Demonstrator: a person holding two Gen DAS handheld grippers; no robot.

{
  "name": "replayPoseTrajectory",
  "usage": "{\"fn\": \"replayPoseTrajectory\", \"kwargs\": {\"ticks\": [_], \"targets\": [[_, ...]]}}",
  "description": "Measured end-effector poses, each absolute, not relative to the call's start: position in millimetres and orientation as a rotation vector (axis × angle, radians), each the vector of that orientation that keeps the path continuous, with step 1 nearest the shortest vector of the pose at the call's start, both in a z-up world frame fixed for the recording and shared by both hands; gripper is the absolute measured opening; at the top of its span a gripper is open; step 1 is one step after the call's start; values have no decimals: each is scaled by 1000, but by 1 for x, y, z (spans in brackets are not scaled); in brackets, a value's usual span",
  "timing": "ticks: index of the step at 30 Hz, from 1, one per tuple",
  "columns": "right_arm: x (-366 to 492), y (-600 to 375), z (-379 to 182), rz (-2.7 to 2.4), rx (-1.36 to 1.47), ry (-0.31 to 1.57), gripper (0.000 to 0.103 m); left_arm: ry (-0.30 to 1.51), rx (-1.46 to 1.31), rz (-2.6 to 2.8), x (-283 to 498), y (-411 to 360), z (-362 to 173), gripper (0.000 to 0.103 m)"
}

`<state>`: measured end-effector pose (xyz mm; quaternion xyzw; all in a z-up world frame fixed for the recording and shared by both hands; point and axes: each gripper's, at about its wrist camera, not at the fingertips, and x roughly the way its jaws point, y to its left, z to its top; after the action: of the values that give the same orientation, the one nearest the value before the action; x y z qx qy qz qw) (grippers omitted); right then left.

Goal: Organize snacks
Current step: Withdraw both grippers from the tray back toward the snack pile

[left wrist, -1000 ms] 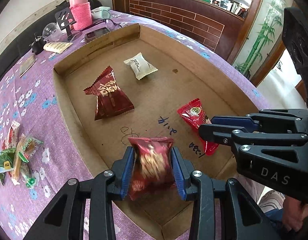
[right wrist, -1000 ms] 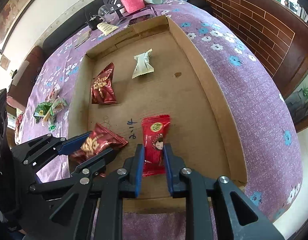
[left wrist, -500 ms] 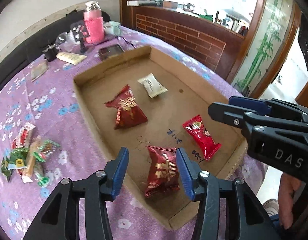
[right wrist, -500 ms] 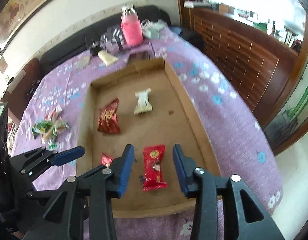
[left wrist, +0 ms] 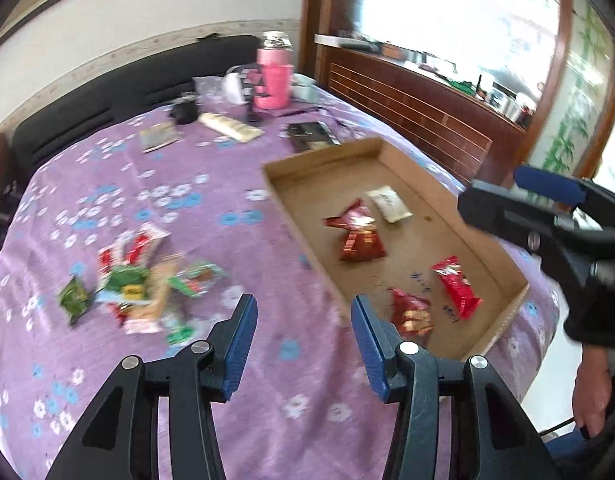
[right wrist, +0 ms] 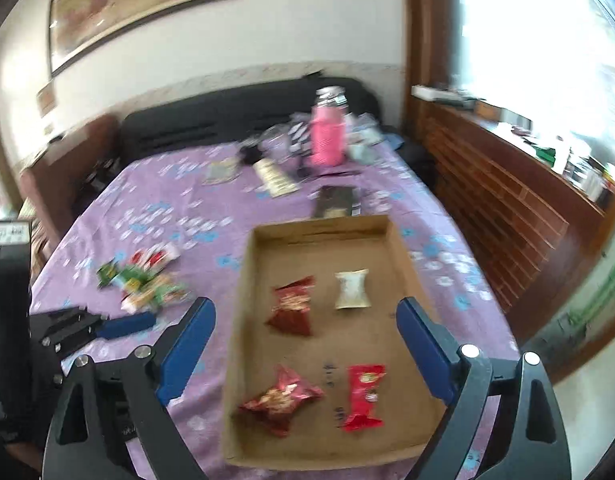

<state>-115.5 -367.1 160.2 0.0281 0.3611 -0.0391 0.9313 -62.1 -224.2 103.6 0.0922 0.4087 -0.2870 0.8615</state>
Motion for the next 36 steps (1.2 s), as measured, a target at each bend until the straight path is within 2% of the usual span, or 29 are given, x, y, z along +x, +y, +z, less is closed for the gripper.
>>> {"fn": "replayPoseTrajectory", "kwargs": {"ticks": [3,6,8,13,23,31,36], "targets": [[-110,-346,158,9,52,764,91,857,167,-559,-59,-202,104,51],[-108,-327,154,85,69,766,78,868,132,-511,-55,-175,102,51],[-106,-315,150,125,73,782,77,877,109,-480,-52,-157,100,51],[-102,-286,133,213,70,869,46,896,54,-382,-34,-106,99,52],[-114,-278,127,201,40,901,45,1011,41,-187,71,-29,80,52],[-128,-300,122,106,52,931,45,1116,-24,-193,159,-36,48,52],[-134,-309,122,74,58,934,45,1210,-65,-243,157,-45,25,51]]}}
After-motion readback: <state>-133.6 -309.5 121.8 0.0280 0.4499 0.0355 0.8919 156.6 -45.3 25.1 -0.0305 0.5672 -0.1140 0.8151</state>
